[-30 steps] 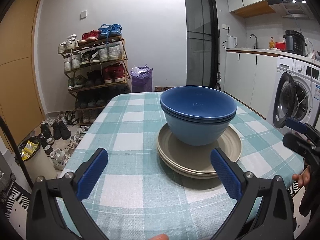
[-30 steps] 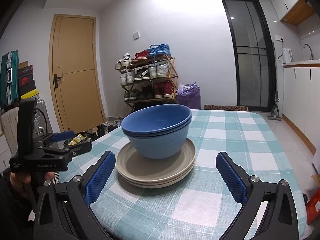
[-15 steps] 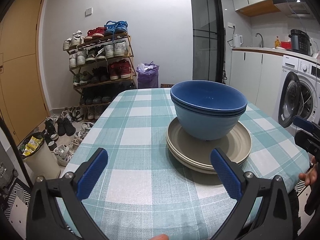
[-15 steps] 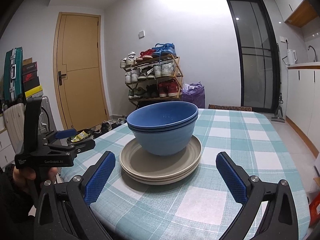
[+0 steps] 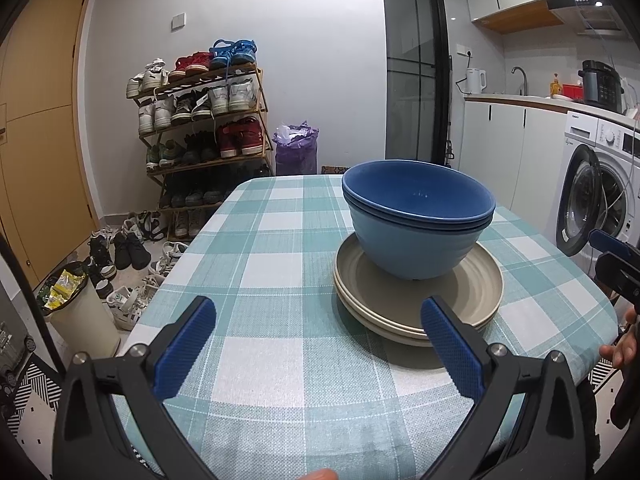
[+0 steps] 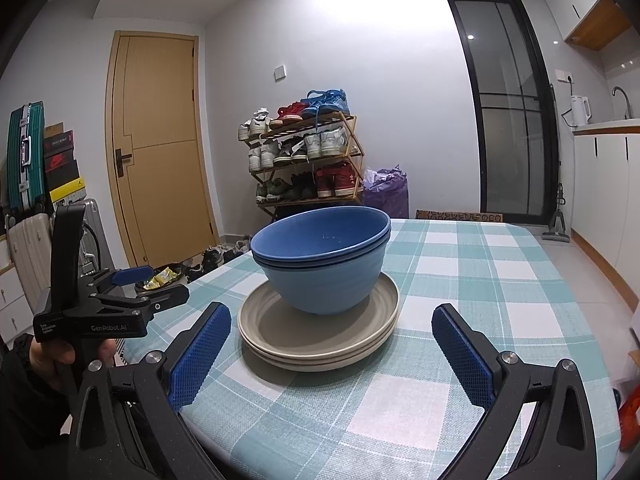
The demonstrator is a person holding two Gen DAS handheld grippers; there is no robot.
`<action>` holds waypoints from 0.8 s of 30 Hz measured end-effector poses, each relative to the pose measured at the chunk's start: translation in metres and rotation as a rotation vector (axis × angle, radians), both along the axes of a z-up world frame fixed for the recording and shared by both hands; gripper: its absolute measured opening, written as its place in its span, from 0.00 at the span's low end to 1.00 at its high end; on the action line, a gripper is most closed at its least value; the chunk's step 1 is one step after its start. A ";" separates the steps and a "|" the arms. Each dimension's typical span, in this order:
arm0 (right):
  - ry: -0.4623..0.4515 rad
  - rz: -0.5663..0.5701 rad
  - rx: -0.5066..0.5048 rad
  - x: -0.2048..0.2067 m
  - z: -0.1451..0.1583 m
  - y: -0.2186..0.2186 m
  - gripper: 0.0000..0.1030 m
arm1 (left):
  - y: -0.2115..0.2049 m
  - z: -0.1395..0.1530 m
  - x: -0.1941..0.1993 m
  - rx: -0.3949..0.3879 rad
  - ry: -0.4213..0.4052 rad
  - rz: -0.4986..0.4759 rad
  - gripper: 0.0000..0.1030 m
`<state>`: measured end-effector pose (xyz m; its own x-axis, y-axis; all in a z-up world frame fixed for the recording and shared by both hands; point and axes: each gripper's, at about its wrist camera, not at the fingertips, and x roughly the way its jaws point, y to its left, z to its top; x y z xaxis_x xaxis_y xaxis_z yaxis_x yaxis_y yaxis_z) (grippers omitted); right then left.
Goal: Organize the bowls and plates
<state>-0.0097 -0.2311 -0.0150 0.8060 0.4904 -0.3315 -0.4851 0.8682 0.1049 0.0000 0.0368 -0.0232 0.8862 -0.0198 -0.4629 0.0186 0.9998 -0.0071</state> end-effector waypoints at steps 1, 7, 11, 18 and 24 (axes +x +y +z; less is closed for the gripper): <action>-0.001 0.001 0.000 0.000 0.000 0.000 0.99 | 0.000 0.000 0.000 0.001 -0.001 0.001 1.00; -0.010 0.002 -0.001 -0.002 0.002 -0.001 0.99 | 0.000 0.002 -0.001 -0.001 -0.006 0.000 1.00; -0.013 -0.001 0.001 -0.002 0.003 -0.001 0.99 | 0.000 0.003 -0.002 -0.001 -0.010 0.000 1.00; -0.018 -0.002 0.002 -0.003 0.005 -0.002 0.99 | 0.000 0.003 -0.002 -0.001 -0.009 -0.002 1.00; -0.018 -0.002 0.001 -0.003 0.005 -0.002 0.99 | -0.001 0.004 -0.003 -0.003 -0.010 -0.001 1.00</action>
<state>-0.0126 -0.2334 -0.0099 0.8131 0.4889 -0.3160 -0.4849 0.8692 0.0969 -0.0025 0.0361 -0.0189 0.8906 -0.0224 -0.4542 0.0199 0.9997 -0.0103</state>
